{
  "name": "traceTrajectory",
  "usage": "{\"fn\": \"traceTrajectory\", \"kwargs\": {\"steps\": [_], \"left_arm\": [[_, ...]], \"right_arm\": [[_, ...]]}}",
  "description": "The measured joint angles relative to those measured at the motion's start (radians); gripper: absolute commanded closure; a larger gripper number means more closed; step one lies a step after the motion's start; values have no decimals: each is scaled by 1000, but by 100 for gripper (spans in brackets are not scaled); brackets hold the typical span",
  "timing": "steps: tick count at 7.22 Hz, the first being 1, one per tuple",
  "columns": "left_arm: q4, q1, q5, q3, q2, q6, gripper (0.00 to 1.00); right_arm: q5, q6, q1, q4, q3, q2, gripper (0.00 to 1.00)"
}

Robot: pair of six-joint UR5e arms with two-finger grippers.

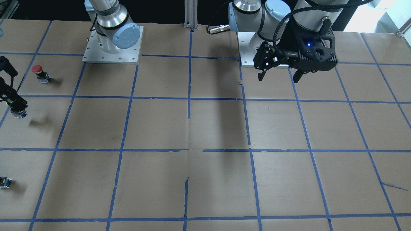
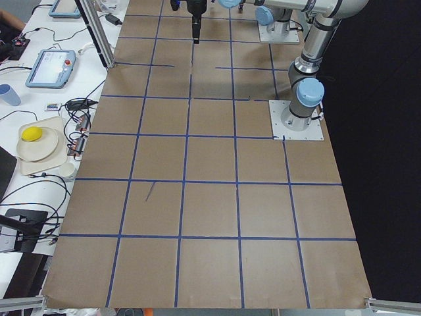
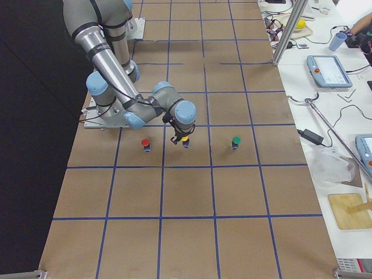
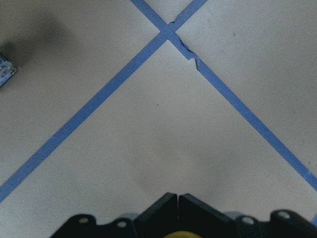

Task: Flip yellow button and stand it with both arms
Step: 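Lower the button upright onto the table with the right gripper and release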

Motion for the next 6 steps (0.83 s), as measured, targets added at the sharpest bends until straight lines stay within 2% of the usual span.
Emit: {"fn": "traceTrajectory", "kwargs": {"steps": [1,2,6], "left_arm": [[0,0,2,1,-1,0,0],[0,0,0,1,-1,0,0],[-2,0,-4,2,-1,-1,0]], "right_arm": [[8,-1,0,-4,-8,21,69],[8,3,1,-6,-15,40,1],[11,26,1,-6,-29,63,0]]}}
